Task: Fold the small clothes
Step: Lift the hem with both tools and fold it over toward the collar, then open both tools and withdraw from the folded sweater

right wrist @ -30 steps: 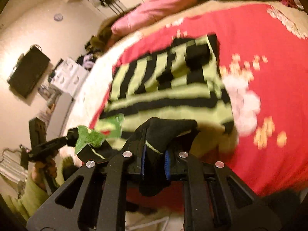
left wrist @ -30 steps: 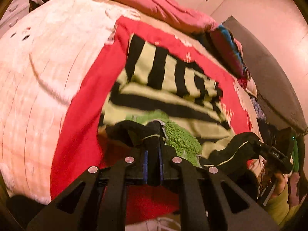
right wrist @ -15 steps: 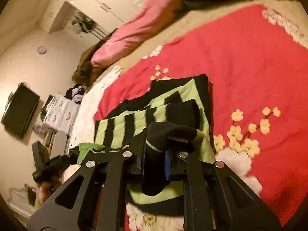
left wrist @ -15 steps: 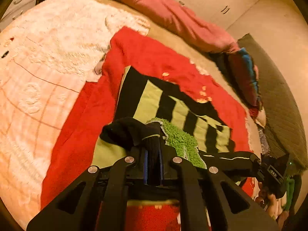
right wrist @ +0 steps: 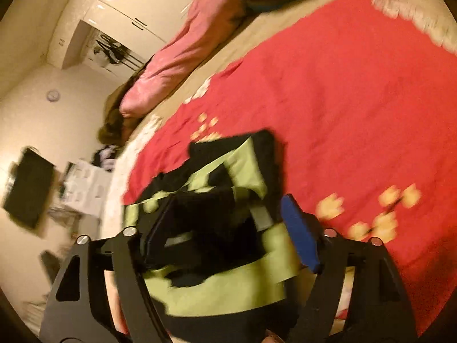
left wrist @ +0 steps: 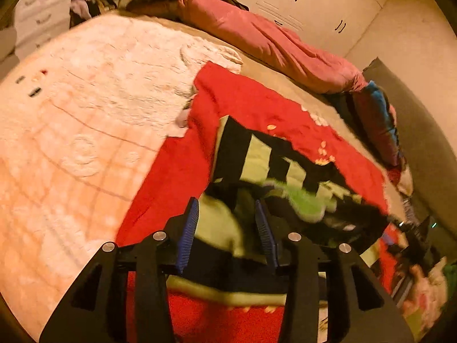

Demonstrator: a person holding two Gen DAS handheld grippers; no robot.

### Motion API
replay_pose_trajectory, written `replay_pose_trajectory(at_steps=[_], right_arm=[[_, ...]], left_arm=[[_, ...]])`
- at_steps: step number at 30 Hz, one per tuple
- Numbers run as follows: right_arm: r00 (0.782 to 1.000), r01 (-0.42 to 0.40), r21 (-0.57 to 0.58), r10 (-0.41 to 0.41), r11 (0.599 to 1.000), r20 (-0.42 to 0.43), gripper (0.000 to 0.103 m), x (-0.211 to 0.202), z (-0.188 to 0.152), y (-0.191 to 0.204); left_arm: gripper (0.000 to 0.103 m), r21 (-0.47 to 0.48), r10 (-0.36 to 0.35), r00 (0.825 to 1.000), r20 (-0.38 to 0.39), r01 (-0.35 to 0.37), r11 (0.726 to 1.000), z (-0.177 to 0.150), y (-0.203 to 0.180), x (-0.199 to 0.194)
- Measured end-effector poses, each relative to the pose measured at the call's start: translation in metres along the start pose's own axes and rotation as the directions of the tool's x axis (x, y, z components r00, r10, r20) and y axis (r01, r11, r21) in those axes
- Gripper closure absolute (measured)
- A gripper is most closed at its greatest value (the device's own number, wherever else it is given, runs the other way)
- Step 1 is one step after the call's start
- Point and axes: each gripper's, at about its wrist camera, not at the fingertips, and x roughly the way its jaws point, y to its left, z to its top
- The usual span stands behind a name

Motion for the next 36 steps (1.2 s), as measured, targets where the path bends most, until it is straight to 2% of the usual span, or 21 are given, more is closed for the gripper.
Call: replay_pose_trajectory(at_steps=[3, 5, 7, 9, 12, 15, 17, 20, 21, 22, 23, 25, 27, 30, 33, 34, 36], right_arm=[[0.998, 0.023, -0.054, -0.020, 0.998, 0.053, 0.033, -0.015, 0.007, 0.000], [0.995, 0.069, -0.134, -0.059, 0.989, 0.077, 0.025, -0.024, 0.010, 0.007], [0.994, 0.095, -0.233, -0.081, 0.968, 0.071, 0.021, -0.028, 0.010, 0.018], [0.992, 0.123, -0.300, -0.109, 0.946, 0.063, 0.017, -0.028, 0.007, 0.026], [0.990, 0.138, -0.406, -0.133, 0.903, 0.040, 0.012, -0.023, -0.003, 0.043], [0.989, 0.136, -0.466, -0.144, 0.874, 0.018, 0.011, -0.015, -0.011, 0.050], [0.989, 0.126, -0.487, -0.145, 0.865, -0.003, 0.010, -0.009, -0.017, 0.054], [0.993, 0.080, -0.523, -0.115, 0.848, -0.035, 0.010, 0.002, -0.027, 0.063], [0.992, 0.079, -0.541, -0.120, 0.837, -0.041, 0.010, 0.006, -0.032, 0.067], [0.990, 0.084, -0.556, -0.134, 0.827, -0.049, 0.010, 0.012, -0.035, 0.070], [0.988, 0.087, -0.562, -0.143, 0.823, -0.055, 0.010, 0.016, -0.037, 0.072], [0.984, 0.100, -0.568, -0.164, 0.817, -0.062, 0.010, 0.022, -0.040, 0.073], [0.984, 0.104, -0.565, -0.166, 0.818, -0.058, 0.010, 0.022, -0.040, 0.073], [0.989, 0.092, -0.529, -0.140, 0.844, -0.051, 0.010, 0.019, -0.036, 0.069], [0.992, 0.093, -0.485, -0.124, 0.870, -0.031, 0.010, 0.016, -0.029, 0.062], [0.992, 0.101, -0.463, -0.124, 0.880, -0.021, 0.010, 0.015, -0.027, 0.058], [0.993, 0.100, -0.430, -0.119, 0.897, -0.017, 0.010, 0.016, -0.025, 0.053]], left_arm=[[0.060, 0.073, 0.055, 0.998, 0.010, -0.056, 0.996, -0.016, -0.010, -0.007], [0.056, 0.126, 0.099, 0.995, -0.015, -0.096, 0.987, -0.026, -0.016, -0.004], [0.056, 0.186, 0.140, 0.989, -0.035, -0.131, 0.974, -0.034, -0.024, 0.002], [0.056, 0.218, 0.146, 0.988, -0.052, -0.131, 0.967, -0.038, -0.030, 0.007], [0.052, 0.206, 0.084, 0.992, -0.090, -0.064, 0.976, -0.036, -0.042, 0.013], [0.041, 0.185, 0.032, 0.992, -0.123, -0.009, 0.983, -0.033, -0.053, 0.024], [0.023, 0.134, 0.000, 0.989, -0.150, 0.020, 0.991, -0.031, -0.055, 0.037], [0.024, 0.049, -0.022, 0.986, -0.168, 0.031, 0.998, -0.026, -0.049, 0.055], [0.025, 0.033, -0.020, 0.985, -0.169, 0.026, 0.999, -0.025, -0.047, 0.058], [0.035, 0.026, -0.011, 0.986, -0.164, 0.015, 1.000, -0.023, -0.048, 0.062], [0.064, 0.033, -0.002, 0.987, -0.162, 0.007, 0.999, -0.021, -0.049, 0.064], [0.101, 0.056, 0.033, 0.985, -0.172, -0.023, 0.998, -0.018, -0.054, 0.068], [0.101, 0.067, 0.025, 0.985, -0.172, -0.014, 0.998, -0.013, -0.059, 0.066], [0.101, 0.085, 0.001, 0.993, -0.117, 0.009, 0.996, 0.001, -0.067, 0.052], [0.100, 0.015, -0.049, 0.997, -0.052, 0.050, 0.999, 0.026, -0.064, 0.042], [0.097, -0.036, -0.066, 0.998, -0.020, 0.065, 0.997, 0.036, -0.059, 0.039], [0.057, -0.055, -0.036, 0.999, 0.013, 0.036, 0.998, 0.046, -0.057, 0.038]])
